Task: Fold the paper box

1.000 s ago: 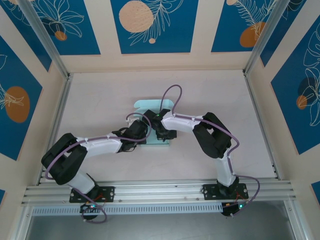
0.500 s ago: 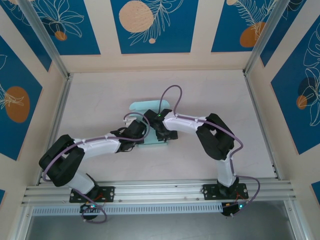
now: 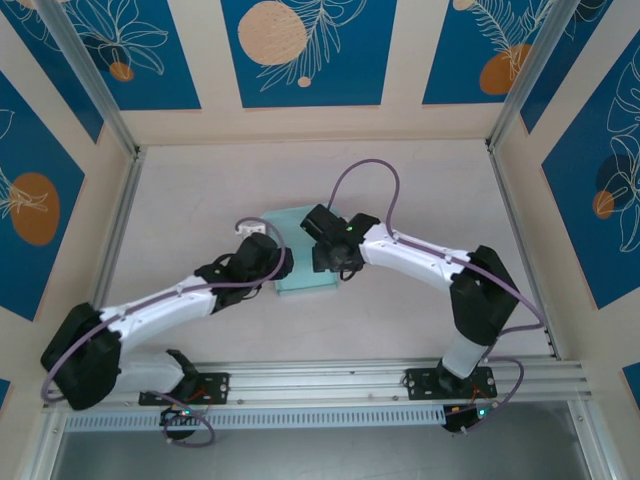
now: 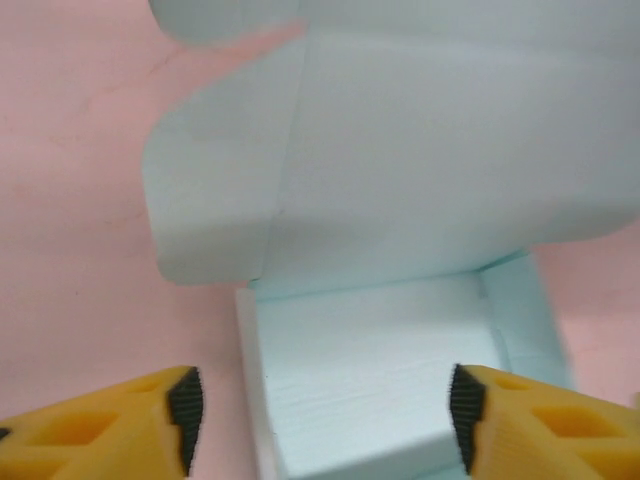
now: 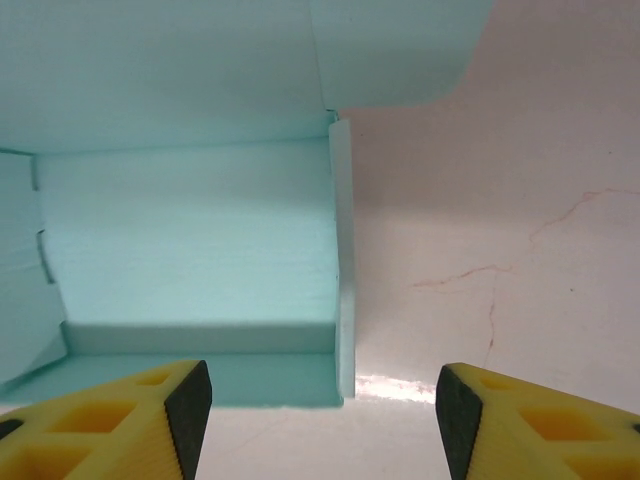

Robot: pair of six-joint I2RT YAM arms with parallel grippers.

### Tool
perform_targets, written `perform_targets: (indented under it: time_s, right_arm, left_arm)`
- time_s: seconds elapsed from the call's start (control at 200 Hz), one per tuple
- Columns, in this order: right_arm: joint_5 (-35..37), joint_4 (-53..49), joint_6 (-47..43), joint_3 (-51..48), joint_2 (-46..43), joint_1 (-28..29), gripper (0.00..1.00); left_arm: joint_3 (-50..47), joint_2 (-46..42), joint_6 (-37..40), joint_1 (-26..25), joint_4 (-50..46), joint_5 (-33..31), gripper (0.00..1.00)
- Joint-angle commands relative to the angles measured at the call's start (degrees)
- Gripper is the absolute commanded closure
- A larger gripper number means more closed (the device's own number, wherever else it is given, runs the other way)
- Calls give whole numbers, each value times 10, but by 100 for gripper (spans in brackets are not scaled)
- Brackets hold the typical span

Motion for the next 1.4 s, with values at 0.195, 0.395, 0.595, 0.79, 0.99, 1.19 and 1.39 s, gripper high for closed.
perform_targets:
  time_s: [0.195,0.395,0.595,0.79,0.99,1.19,1.39]
  right_arm:
    - [-158,77,-138,-62,-188,-107,38]
    - [-354,142,-224,-85,-221,-245,38]
    - [-446,188,-272,-81,-171,-292,37]
    - [-472,220,-323,-67,-110,-281,38]
    - [-443,204,-369,-14,-36,-263,34]
    - [-422,196,-379,20,22,-250,28]
    - [-420,211,-372,13,35,-234,28]
  left_arm:
    - [121,-86,291,116,-145,185,13]
    - [186,-33,422,225,-230,302,15]
    - [162,12,416,270,-192,362,20]
    - [42,-20,440,272,-10,412,21]
    - [35,32,427,272,39,412,24]
    - [55,60,423,272,48,405,31]
    - [64,82,407,273,52,415,38]
